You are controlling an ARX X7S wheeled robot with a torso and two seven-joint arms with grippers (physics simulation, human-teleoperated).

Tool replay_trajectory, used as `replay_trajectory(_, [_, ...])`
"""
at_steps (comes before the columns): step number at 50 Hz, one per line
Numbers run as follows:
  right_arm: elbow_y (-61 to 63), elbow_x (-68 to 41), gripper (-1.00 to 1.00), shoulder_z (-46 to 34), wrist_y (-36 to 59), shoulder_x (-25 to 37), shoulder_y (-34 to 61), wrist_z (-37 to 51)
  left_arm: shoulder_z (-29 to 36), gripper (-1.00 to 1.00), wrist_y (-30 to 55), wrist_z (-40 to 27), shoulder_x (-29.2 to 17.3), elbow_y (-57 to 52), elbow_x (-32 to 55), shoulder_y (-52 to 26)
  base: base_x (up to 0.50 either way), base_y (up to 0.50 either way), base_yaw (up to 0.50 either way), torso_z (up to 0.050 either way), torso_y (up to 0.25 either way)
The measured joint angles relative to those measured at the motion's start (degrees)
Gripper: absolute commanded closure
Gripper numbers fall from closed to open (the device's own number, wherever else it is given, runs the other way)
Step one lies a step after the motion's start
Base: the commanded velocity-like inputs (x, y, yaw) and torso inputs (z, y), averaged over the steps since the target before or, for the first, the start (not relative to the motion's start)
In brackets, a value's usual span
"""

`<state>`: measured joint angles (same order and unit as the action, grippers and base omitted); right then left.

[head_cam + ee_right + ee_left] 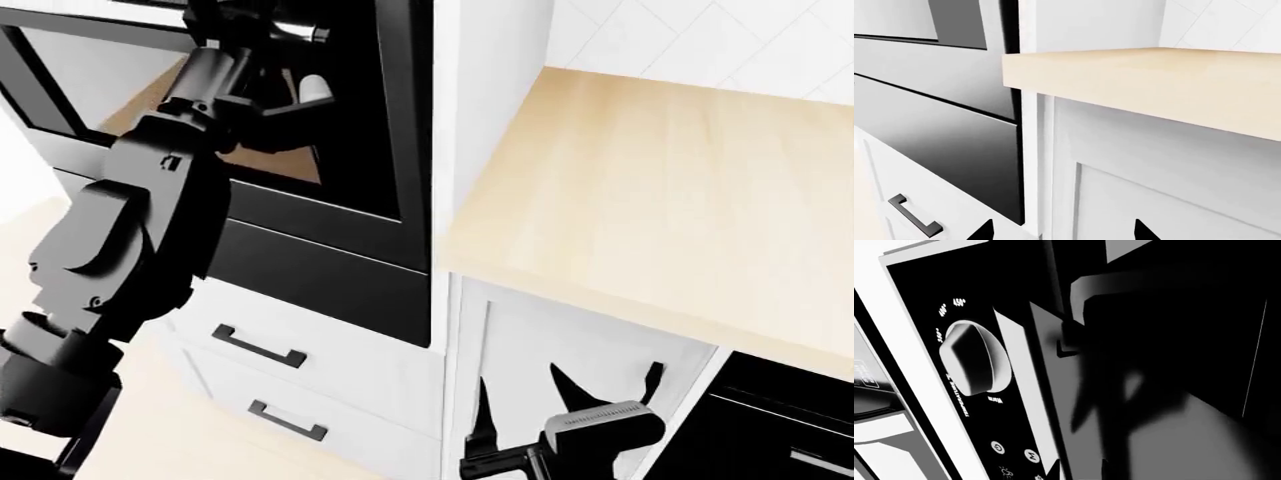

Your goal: Open the oven door

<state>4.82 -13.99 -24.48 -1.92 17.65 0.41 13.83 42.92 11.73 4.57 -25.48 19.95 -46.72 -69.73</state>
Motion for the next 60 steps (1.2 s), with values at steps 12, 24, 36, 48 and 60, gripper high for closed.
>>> replay_trajectory(12, [-0.1,0.0,-1.00,-0.3,0.0,0.1,0.1,0.1,-0.6,1.00,0.8,0.5,-2.0,-4.1,0.1,2.0,0.00,0.00,0.00,0.001,0.006])
replay_trajectory(24, [-0.2,0.1,-1.00,-0.6,-0.1,0.1,0.1,0.3,-1.3,1.00,1.6,1.1,-4.2,-8.3,0.8,4.2,0.00,0.00,0.00,0.002,0.006])
replay_trajectory(36, [-0.1,0.1,-1.00,-0.9,-0.2,0.3,0.0,0.5,-1.8,1.00,2.6,1.5,-6.0,-11.8,1.7,6.1,0.00,0.00,0.00,0.002,0.006])
replay_trajectory(48, [-0.3,0.1,-1.00,-1.2,-0.4,0.3,0.1,0.6,-2.7,1.00,3.5,1.5,-7.4,-15.0,2.3,8.1,0.00,0.00,0.00,0.001,0.006])
replay_trajectory(60, [-0.6,0.1,-1.00,-1.5,-0.5,0.4,0.2,0.7,-3.6,1.00,4.5,1.6,-8.7,-18.0,2.9,10.1,0.00,0.00,0.00,0.002,0.006])
